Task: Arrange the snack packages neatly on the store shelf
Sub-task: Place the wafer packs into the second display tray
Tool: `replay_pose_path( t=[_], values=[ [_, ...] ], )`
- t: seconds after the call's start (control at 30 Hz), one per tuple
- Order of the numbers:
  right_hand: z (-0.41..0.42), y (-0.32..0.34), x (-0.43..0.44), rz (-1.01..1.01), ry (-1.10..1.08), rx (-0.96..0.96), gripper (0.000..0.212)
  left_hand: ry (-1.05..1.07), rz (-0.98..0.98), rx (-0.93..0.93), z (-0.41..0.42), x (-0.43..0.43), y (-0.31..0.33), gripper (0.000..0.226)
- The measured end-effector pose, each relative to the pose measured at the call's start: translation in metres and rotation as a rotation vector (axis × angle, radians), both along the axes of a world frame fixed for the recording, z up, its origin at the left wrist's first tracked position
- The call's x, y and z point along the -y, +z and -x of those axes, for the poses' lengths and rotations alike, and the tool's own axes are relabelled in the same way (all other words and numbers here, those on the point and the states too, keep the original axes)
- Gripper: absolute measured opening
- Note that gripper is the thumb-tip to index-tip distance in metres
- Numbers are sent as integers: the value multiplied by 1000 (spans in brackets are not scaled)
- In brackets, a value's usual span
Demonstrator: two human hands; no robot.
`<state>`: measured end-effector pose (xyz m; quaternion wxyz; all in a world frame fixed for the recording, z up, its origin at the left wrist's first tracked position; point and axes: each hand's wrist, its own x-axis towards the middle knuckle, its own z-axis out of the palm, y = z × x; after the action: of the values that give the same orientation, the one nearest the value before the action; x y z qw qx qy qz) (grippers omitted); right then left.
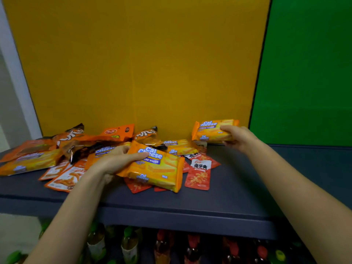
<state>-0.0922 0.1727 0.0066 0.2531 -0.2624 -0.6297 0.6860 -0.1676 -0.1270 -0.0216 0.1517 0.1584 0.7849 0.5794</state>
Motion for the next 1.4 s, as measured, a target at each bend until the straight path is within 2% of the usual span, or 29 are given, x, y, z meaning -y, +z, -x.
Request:
replay_pose_path(
  t=[0.07, 0.23, 0.37, 0.53, 0.63, 0.77, 0.97, 1.1, 1.2, 1.33, 1.4],
  values=[
    [-17, 2, -9, 18, 2, -29, 12, -16, -72, 8, -8, -10, 5, 27],
    [-76, 3, -38, 39, -8, -96, 14, -44, -187, 15, -32, -57, 15, 8],
    [-140, 5, -74, 17, -90, -103, 13, -154, -216, 66, -67, -114, 17, 14],
    [-231, 2, -119, 2, -198, -93, 8, -266, -239, 74, -122, -193, 11, 8],
    [-296, -4, -151, -2, -269, -88, 16, -350, -251, 101, -168, -245, 3, 7],
    [-382, -12, -189, -6, -354, -67, 7, -451, -270, 141, -234, -306, -8, 8],
    [-489, -20, -237, 10, -504, -55, 21, -576, -292, 187, -317, -383, -20, 9],
    [-538, -20, -263, 22, -582, -59, 23, -629, -287, 180, -357, -428, -17, 10],
    [-564, -19, -285, 27, -632, -71, 26, -671, -275, 183, -377, -464, -13, 25],
    [-588, -15, -318, 39, -691, -106, 13, -711, -276, 175, -397, -513, -5, 34],
    [-594, -12, -338, 23, -706, -119, 16, -719, -302, 154, -404, -540, 3, 34]
  ],
)
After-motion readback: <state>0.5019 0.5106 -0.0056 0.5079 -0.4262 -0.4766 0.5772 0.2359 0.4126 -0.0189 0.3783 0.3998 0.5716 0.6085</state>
